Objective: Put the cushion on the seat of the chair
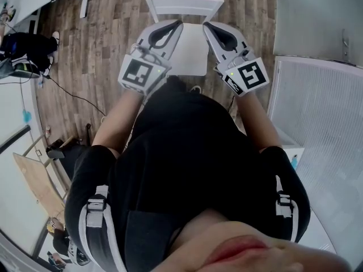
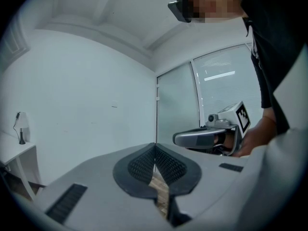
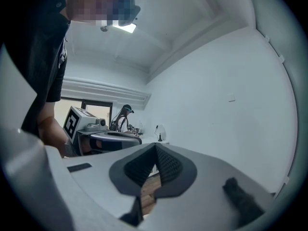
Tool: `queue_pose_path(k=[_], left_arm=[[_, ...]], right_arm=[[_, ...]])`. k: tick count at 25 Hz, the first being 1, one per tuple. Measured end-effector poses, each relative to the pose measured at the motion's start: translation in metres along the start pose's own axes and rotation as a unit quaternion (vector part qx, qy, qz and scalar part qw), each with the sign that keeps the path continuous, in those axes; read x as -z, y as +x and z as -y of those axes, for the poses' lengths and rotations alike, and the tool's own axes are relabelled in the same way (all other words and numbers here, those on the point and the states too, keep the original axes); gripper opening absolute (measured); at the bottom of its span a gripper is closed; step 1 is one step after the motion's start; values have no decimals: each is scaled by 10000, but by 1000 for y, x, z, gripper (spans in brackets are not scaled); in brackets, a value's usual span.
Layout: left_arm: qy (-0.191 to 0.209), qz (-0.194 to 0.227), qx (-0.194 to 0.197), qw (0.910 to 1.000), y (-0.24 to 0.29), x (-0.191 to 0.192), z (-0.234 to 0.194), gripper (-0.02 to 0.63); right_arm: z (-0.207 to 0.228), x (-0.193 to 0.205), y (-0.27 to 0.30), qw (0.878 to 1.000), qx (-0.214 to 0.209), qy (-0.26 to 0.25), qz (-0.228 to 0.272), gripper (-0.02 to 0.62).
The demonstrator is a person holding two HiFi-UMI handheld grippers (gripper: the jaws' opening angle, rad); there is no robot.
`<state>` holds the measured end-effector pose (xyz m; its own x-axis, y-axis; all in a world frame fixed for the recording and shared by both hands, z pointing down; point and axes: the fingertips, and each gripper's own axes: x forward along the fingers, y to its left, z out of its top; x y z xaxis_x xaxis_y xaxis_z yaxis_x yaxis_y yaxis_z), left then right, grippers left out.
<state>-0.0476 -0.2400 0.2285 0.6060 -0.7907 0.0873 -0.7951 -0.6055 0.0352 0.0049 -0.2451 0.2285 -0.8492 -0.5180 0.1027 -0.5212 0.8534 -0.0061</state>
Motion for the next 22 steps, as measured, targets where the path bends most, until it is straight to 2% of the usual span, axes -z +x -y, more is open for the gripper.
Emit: queue_pose_path(k=[22], left_arm=[[-83,-72,48,9999,4,7,-6,11]], right_arm=[[-2,4,6,9999,36,-85,-91,15]])
